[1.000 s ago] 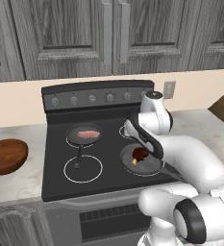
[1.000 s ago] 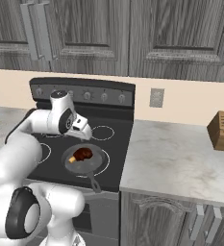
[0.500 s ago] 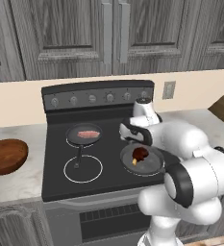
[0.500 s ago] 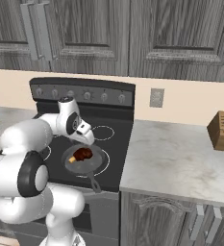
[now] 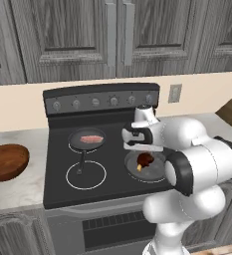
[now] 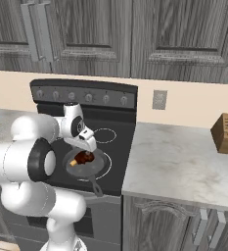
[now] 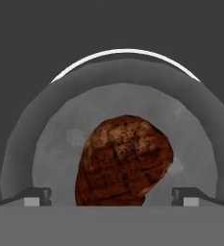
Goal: Place one of the steaks on the plate and the other in the bowl. Then place the bowl in the fridge.
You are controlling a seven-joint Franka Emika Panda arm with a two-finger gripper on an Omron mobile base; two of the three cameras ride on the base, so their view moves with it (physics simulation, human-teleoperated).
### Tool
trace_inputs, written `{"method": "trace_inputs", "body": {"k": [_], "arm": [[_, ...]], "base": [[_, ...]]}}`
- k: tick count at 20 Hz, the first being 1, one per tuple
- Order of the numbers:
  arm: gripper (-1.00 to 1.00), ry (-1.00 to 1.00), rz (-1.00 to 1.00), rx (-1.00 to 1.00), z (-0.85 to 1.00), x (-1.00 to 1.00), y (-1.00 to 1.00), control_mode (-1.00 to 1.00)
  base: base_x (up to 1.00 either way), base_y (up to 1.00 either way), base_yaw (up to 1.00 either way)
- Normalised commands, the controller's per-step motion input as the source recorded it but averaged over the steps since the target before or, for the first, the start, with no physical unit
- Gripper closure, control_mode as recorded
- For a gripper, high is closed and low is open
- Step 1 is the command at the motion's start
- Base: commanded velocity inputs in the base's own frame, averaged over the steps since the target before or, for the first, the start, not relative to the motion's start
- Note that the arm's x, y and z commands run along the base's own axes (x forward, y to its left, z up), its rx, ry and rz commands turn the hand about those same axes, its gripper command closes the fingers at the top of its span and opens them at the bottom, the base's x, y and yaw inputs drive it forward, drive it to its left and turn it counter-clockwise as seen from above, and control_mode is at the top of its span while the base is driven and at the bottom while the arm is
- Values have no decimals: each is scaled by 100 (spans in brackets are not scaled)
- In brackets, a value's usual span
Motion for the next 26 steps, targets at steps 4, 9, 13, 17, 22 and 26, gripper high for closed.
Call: {"method": "trace_inputs", "body": {"k": [4, 9, 13, 17, 22, 26], "arm": [[-100, 0, 0, 0, -33, 0, 0, -100], [-100, 0, -1, 1, -31, -16, -11, -100], [-100, 0, -1, 0, -21, -13, -2, -100], [-100, 0, 0, 1, -18, -6, 0, -100], [100, 2, 0, 0, -25, -11, 0, -100], [100, 6, 0, 0, -27, -11, 0, -100]], "base": [[0, 0, 0], [0, 0, 0], [0, 0, 0], [0, 0, 0], [0, 0, 0], [0, 0, 0]]}}
